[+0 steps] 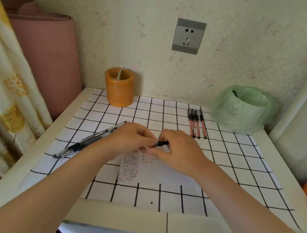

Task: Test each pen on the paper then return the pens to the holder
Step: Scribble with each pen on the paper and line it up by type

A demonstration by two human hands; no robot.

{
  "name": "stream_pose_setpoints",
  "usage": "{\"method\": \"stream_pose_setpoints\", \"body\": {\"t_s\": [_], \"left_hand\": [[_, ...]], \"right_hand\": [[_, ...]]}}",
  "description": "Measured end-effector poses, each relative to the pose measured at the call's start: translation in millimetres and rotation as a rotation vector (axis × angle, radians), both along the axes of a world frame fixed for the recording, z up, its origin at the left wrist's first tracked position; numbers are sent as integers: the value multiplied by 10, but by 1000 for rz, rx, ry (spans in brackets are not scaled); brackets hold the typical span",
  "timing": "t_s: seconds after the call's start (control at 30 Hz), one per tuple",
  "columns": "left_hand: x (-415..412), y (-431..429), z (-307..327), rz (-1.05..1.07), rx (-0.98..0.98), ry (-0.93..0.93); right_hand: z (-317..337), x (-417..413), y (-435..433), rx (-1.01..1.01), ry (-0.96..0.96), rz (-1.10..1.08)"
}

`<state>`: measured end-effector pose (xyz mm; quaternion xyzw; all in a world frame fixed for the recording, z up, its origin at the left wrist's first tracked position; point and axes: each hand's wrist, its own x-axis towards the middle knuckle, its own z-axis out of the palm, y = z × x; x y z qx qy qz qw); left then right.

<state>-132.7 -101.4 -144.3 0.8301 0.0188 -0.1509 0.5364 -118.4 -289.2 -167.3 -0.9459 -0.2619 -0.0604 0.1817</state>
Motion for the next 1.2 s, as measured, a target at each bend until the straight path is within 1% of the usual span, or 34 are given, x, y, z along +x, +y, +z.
{"method": "stream_pose_setpoints", "body": {"t_s": [0.07,0.2,0.4,0.43,0.47,0.57,0.6,0.73,0.83,0.97,1.13,1.2], "left_hand": [[37,45,14,117,9,-69],[102,191,34,299,16,-242],[175,367,-42,396,-121,-270],[181,406,-59,384,-103,-283],[180,451,-80,357,-15,-313],[118,601,-147,224,458,-394],[93,644,-171,177,563,-405],[14,759,-221,4,766,-391],[-6,825,-238,-50,826,-388],[-10,884,-275,-72,791,-377],[1,906,-299,-85,751,-376],[-3,917,-299,-84,732,-373]], "right_hand": [[-15,29,-5,91,86,41],[-30,92,29,150,48,10],[49,191,148,89,15,-55],[50,236,167,89,5,-84],[53,295,184,84,-5,-125],[56,500,235,99,27,-294],[58,555,258,117,55,-344],[46,695,381,109,118,-458],[0,783,482,143,148,-482],[-33,885,593,206,169,-471],[-68,936,664,156,159,-445],[-60,917,677,98,149,-424]]}}
